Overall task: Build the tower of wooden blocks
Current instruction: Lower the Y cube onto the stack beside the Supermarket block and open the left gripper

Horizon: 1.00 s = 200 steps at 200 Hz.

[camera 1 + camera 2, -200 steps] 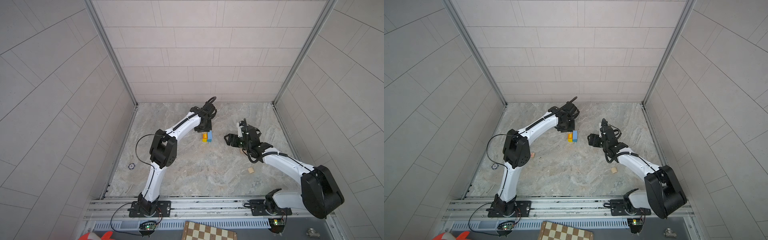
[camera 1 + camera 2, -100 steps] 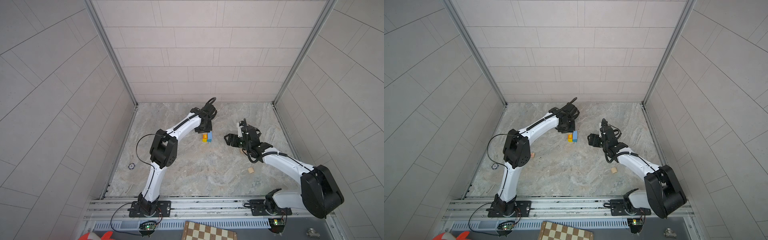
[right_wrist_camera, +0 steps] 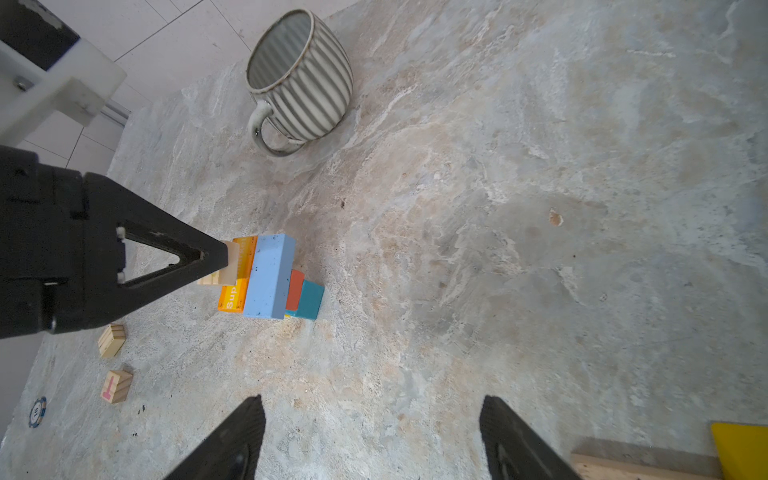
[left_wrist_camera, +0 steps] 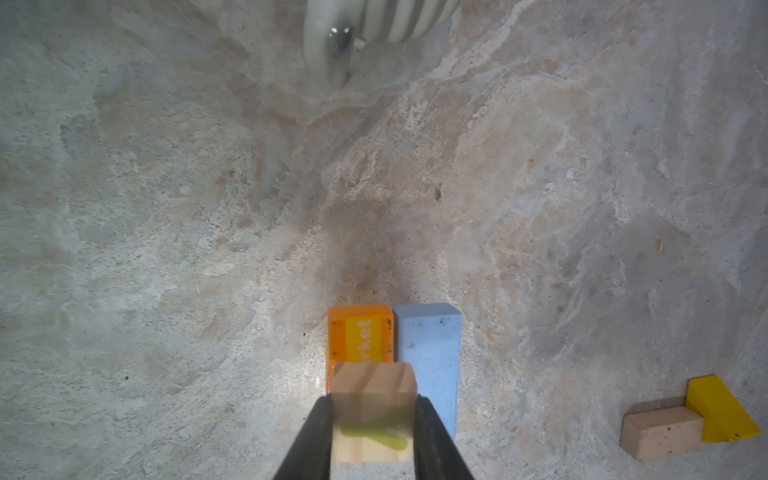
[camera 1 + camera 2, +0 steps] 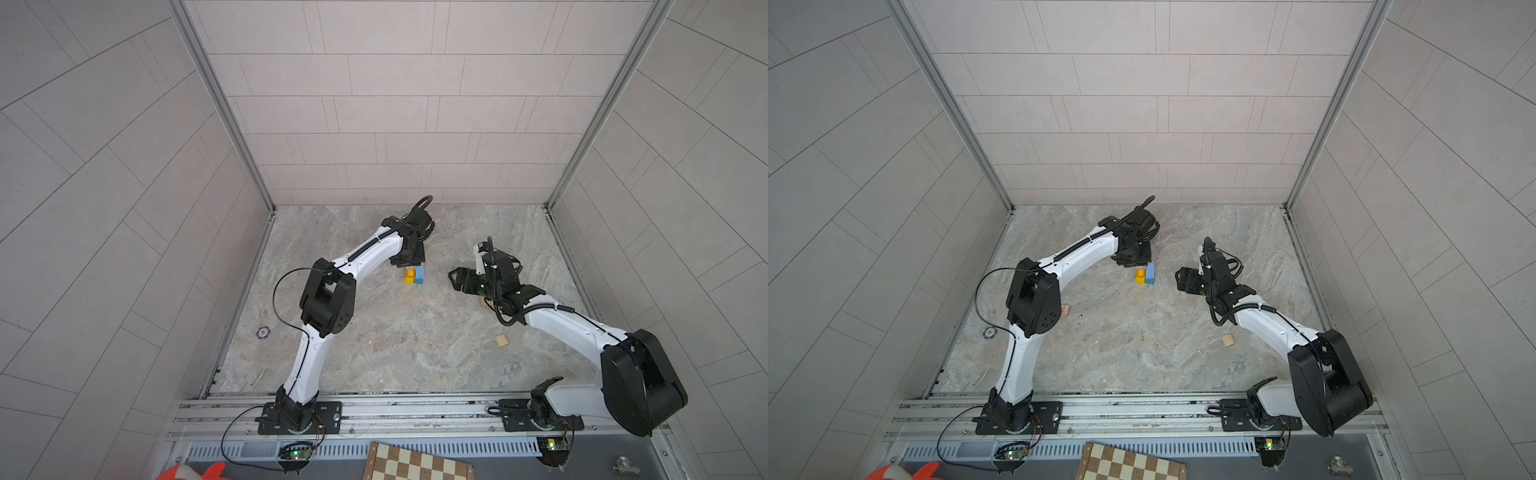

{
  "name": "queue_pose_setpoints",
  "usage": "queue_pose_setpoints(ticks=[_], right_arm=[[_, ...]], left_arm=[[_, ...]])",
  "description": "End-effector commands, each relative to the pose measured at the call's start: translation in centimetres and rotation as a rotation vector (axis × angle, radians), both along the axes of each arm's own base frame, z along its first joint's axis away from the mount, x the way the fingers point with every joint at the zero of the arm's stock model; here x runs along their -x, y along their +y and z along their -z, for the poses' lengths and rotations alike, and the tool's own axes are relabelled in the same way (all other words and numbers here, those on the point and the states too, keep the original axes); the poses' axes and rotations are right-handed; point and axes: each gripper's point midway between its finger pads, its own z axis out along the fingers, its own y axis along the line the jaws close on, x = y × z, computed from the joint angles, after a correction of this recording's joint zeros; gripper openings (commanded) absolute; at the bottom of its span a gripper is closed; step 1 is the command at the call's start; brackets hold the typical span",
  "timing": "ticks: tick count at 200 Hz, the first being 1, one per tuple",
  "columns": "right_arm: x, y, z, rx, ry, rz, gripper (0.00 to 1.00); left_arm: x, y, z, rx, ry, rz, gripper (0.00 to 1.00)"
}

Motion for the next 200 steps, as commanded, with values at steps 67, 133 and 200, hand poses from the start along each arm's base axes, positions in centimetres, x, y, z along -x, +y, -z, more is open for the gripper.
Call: queue_pose_setpoints(ticks=[67, 133, 200], right_arm=[[-0.3, -0.2, 0.1, -0.007, 0.003, 0.019, 0.83], [-0.2, -0.2, 0.1, -0.009, 0.004, 0.017, 0.83], [-0.2, -0.1, 0.0, -0.008, 0.002, 0.013, 0.83]], left_arm=[[0.5, 0.2, 1.7, -0.032, 0.035, 0.008, 0.31], [0.2, 0.1, 1.7, -0.035, 0.031, 0.006, 0.40], [-0.3, 0.7, -0.5, -0.047, -0.019, 0.007, 0.68]])
